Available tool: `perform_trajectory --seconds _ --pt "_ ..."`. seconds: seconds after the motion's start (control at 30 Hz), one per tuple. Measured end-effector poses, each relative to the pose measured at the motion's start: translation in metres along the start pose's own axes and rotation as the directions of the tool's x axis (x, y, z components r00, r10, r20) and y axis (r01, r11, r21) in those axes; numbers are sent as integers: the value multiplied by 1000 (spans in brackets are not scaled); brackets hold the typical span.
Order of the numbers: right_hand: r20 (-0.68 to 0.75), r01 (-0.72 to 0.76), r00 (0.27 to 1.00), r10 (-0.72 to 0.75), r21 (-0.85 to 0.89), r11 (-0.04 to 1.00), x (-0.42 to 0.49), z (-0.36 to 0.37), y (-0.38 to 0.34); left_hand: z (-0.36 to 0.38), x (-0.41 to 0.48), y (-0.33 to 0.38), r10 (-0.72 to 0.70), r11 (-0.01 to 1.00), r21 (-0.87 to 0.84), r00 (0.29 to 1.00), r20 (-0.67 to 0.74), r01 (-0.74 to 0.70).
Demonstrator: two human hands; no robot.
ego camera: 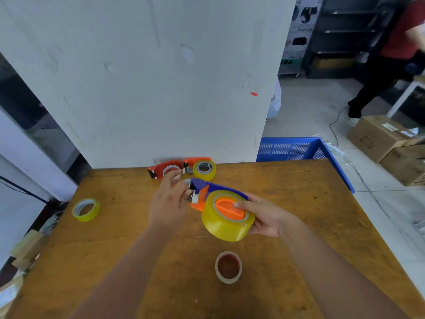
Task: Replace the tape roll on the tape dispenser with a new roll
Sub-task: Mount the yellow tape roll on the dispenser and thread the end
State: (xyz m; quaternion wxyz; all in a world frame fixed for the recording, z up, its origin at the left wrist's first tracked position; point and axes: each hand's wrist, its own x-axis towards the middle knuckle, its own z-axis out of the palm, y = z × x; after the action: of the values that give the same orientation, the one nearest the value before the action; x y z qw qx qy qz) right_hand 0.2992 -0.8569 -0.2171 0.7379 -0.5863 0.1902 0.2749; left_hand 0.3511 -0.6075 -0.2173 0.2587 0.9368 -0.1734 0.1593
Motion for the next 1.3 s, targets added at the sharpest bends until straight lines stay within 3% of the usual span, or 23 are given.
perform_trajectory --seconds 0.2,0.3,0.47,0.57,0.67,0.77,0.9,1.13,1.3 --pt "53 -42 998 41 25 999 0 -7 -5 -6 3 -8 20 990 -144 996 86 -7" --pt "52 -3 999 -4 127 992 1 -9 -3 -9 1 -7 7 976 -218 993 115 19" --pt "-17 89 996 -87 232 969 5 -3 5 -11 -1 -5 -28 977 -207 989 145 58" --pt "-8 84 996 -85 311 947 6 -5 6 -11 -1 -6 1 983 -181 992 128 23" --pt "49 66 995 -83 281 958 5 -9 7 -13 -1 -9 0 985 -169 994 112 19" --pt "-3 36 999 -37 263 964 7 -14 8 -22 1 -12 -21 988 -151 998 63 30" --pt "-19 44 999 -40 363 931 6 -18 9 -23 -1 -18 47 992 -122 992 118 -33" --pt "-15 77 997 -78 417 906 8 -15 8 -14 -12 -30 -62 976 -199 988 142 90" --pt "28 64 996 -81 382 922 9 -15 11 -18 -12 -27 -248 916 -272 949 197 296"
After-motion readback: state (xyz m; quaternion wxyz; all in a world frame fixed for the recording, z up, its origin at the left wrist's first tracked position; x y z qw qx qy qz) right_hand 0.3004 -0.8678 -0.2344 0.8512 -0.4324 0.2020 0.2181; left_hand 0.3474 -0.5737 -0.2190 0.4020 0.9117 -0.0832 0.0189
